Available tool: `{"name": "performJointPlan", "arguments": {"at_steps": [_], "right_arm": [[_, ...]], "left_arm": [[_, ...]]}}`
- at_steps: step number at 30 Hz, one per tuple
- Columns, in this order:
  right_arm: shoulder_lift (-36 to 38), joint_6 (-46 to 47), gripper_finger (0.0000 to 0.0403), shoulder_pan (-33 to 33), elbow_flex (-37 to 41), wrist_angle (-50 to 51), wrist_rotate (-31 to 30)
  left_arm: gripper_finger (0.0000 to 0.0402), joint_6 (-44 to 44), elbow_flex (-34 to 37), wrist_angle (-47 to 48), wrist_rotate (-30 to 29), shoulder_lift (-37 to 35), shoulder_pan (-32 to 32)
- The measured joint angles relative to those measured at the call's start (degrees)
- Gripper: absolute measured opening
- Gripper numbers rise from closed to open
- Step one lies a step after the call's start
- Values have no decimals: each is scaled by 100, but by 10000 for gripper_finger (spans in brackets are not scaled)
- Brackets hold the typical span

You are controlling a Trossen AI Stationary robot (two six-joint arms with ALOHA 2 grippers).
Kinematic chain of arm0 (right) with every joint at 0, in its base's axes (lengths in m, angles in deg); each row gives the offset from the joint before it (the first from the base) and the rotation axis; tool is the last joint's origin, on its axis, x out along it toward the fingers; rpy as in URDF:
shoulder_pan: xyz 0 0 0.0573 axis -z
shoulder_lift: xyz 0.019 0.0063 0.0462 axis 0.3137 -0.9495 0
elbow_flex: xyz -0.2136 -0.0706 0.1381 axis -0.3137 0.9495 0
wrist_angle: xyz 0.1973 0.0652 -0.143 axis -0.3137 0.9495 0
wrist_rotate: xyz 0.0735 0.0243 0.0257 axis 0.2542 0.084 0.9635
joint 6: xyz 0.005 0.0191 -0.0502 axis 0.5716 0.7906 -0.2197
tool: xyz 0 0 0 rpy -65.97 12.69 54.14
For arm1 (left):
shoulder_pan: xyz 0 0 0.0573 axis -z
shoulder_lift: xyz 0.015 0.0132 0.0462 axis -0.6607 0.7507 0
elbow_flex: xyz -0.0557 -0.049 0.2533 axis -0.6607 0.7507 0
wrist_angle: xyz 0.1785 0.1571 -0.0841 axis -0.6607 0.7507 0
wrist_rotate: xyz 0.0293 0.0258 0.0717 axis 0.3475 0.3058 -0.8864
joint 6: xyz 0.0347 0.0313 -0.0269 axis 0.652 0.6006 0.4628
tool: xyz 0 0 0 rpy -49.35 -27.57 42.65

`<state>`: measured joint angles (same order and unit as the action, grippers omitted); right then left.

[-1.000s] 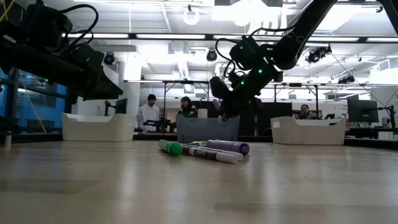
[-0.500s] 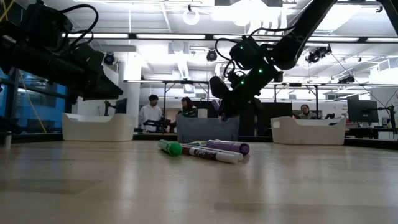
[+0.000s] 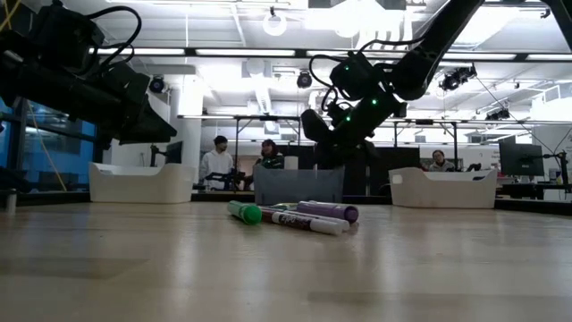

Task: Pick & Place Markers
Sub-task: Put the light green marker pen into the black bin

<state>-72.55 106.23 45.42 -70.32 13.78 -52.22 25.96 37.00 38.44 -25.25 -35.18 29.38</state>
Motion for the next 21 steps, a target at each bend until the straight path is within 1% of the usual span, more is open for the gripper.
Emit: {"name": "performJointPlan", "arguments": {"at_steps": [6,13,17,21], "right_arm": [[0,-268,112,0,0,-205,298],[43,-695,113,-11,0,-178,578],[275,-912,113,-15,0,-57,655],[654,-950,113,-56,0,330,745]], "left_arm": [[131,-1,-1,0,0,0,0],[131,-1,0,0,-1,0,0],[131,0,1,-2,1,1,0],[131,-2,0,0,0,1,0]]}}
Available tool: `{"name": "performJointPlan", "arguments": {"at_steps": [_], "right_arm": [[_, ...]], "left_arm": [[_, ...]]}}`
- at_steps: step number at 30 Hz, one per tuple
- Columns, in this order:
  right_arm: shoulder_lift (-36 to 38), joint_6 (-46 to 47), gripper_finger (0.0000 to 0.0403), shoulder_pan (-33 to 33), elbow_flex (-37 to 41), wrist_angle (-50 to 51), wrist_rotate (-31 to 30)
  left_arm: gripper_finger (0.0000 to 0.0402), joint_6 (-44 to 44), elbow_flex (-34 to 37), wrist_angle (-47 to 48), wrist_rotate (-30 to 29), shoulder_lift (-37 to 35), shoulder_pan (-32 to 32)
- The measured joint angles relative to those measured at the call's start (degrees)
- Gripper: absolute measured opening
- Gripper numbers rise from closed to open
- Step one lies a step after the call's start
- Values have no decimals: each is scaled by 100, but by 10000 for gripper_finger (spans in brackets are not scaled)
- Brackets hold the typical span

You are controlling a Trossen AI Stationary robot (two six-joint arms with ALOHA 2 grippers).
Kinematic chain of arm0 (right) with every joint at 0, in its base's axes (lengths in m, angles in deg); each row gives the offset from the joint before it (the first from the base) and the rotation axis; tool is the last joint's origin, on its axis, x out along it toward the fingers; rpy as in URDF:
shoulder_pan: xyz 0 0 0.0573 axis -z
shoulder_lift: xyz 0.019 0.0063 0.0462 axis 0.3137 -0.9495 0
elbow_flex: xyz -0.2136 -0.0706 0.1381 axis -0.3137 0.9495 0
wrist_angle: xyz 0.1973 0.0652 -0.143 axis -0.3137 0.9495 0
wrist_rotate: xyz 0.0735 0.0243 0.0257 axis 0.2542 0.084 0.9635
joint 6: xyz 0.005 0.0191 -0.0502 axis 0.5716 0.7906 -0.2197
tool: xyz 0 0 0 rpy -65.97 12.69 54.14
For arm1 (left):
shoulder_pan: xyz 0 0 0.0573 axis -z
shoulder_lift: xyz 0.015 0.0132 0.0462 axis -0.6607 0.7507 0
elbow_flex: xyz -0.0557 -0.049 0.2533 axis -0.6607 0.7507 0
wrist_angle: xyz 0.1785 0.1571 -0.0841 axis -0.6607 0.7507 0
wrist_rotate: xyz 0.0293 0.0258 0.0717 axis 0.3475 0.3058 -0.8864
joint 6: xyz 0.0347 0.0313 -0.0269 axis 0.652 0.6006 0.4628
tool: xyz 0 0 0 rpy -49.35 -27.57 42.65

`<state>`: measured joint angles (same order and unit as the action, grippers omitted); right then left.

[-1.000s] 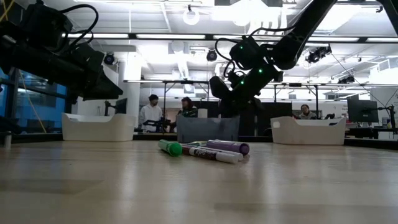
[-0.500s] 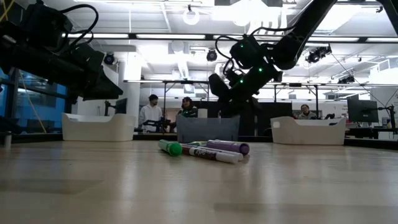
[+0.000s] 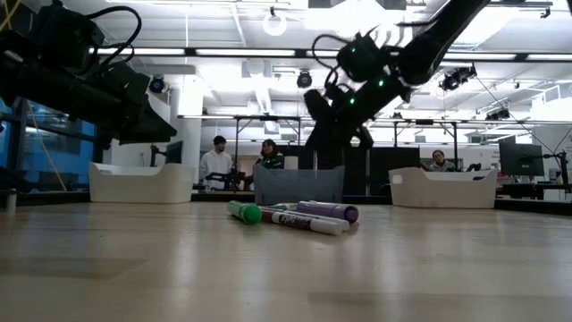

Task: Pick & Place Markers
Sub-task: Put the light green marker pen into the black bin

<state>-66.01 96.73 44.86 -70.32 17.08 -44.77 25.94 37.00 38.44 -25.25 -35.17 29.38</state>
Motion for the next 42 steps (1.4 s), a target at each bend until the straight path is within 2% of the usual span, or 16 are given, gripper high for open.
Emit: {"name": "performJointPlan", "arguments": {"at_steps": [12,21,32,36,39,42], "right_arm": [[1258,-266,113,-692,0,1129,429],[1565,-203,113,-1397,-69,1728,558],[891,-231,104,-2049,-1815,4514,60],[500,377,90,-2146,-2392,5355,40],[175,1152,80,-2196,-2672,5900,301],[-186,1500,74,-2319,-2706,6163,512]], "left_arm": [[131,2,0,-2,2,0,0],[131,1,-1,-2,0,-1,0],[131,2,-2,-1,0,0,0],[131,0,-2,0,0,0,0],[131,0,0,0,0,-2,0],[131,0,0,-2,0,-2,0]]}}
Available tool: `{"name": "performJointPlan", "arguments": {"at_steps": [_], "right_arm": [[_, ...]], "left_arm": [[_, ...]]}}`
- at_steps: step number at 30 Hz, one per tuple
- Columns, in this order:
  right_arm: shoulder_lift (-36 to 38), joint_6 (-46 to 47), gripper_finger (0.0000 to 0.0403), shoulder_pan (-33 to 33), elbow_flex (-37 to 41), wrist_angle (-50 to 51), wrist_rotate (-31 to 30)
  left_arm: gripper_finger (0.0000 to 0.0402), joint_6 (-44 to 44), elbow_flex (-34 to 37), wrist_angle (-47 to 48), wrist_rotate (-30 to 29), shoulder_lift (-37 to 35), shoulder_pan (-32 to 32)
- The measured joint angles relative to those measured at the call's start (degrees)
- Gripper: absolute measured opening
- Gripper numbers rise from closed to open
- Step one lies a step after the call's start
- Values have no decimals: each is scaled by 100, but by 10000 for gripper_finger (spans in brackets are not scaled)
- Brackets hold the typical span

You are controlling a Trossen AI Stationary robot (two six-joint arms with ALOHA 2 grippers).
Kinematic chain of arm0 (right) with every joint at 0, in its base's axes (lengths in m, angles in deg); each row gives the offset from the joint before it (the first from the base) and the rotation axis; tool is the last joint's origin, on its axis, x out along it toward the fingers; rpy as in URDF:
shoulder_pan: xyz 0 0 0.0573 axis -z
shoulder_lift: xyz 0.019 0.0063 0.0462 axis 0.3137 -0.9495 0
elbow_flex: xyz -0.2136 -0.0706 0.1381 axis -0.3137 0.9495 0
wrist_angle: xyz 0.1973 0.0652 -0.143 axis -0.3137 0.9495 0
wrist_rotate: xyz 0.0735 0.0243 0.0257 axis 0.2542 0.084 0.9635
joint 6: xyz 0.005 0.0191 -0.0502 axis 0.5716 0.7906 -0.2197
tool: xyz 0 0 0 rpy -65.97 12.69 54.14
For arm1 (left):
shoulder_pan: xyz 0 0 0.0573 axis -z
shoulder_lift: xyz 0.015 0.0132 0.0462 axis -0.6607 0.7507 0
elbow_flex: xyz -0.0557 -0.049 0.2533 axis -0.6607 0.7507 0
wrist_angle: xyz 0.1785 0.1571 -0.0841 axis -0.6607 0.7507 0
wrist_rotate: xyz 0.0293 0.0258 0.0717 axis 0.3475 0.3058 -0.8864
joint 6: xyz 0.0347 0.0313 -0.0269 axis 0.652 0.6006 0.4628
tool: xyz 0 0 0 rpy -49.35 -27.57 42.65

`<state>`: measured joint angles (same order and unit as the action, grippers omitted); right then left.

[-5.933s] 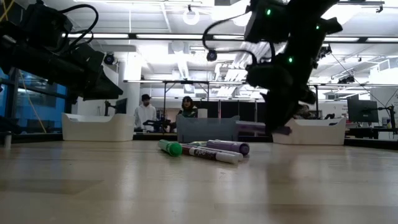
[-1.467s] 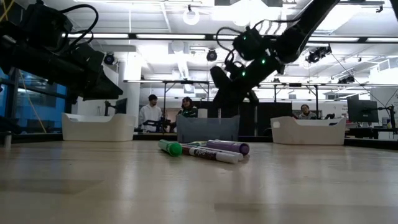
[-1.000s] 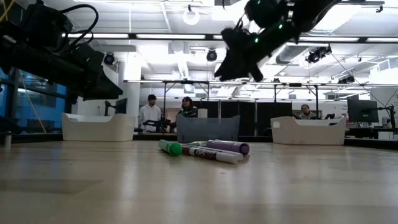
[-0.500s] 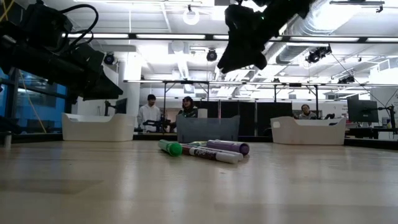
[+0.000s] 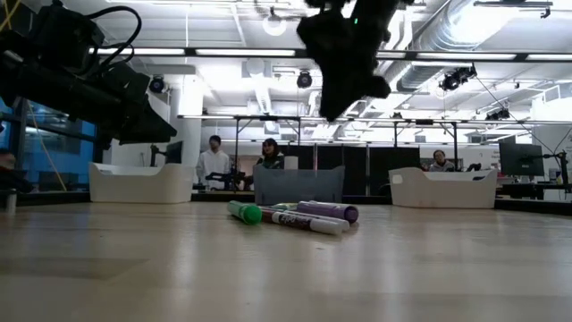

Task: Pick & Place Markers
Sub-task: Put the light green marker pen into the black bin

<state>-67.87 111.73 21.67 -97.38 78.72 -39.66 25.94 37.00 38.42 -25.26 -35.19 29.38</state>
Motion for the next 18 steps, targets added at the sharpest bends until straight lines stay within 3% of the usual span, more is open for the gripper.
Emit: {"name": "performJointPlan", "arguments": {"at_steps": [9,18], "right_arm": [[-958,454,86,-235,18,63,418],[-1165,710,153,-270,16,73,365]], "left_arm": [[131,0,-1,2,0,0,0],[131,2,-1,2,0,1,0]]}}
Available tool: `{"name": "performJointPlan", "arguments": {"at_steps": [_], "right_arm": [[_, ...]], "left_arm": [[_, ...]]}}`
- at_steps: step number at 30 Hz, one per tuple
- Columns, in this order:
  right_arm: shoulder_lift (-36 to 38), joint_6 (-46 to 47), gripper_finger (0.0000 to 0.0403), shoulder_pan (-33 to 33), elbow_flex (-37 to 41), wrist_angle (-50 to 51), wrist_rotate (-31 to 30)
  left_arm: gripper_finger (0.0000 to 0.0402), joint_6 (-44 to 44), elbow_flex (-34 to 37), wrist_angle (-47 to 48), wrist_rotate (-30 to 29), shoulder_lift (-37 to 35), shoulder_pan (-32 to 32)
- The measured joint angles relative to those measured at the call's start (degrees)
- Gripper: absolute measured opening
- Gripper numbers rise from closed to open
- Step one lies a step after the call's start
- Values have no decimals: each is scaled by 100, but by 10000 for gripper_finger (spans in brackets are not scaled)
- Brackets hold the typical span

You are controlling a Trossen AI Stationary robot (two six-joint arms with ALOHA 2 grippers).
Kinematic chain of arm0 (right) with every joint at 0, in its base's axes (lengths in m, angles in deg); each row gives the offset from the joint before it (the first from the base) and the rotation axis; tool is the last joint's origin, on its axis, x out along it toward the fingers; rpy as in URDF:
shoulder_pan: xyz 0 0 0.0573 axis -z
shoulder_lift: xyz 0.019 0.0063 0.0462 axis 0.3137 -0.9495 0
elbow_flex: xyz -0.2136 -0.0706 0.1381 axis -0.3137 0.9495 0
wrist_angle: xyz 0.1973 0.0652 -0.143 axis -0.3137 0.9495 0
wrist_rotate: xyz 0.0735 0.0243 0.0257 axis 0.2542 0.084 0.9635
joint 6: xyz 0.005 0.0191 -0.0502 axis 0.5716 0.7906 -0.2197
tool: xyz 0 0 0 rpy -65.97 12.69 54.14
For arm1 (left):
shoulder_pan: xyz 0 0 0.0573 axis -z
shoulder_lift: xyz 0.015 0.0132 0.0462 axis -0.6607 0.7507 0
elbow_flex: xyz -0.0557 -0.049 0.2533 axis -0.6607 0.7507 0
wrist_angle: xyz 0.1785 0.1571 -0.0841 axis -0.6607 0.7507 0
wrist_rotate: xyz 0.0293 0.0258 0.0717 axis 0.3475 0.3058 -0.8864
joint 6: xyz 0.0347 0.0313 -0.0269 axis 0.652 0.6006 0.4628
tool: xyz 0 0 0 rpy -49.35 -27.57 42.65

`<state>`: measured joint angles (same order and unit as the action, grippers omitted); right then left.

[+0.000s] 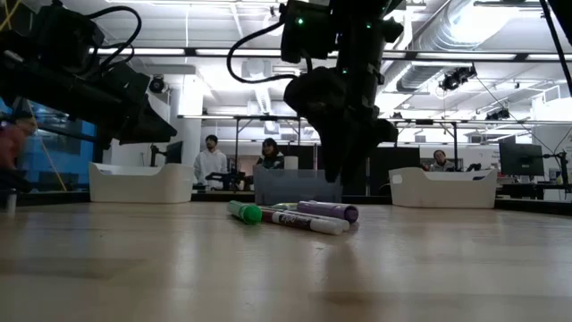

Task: Pick & Place Markers
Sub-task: Put the light green marker pen into the black bin

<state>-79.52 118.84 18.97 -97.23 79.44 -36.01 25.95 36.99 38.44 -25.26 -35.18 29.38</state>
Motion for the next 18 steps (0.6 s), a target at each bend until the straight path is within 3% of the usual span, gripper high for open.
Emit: {"name": "performJointPlan", "arguments": {"at_steps": [5,18], "right_arm": [[0,127,173,3,0,-29,-120],[-115,659,174,-258,-2,111,-399]], "left_arm": [[131,1,2,0,1,-1,0],[131,0,0,0,0,-1,0]]}}
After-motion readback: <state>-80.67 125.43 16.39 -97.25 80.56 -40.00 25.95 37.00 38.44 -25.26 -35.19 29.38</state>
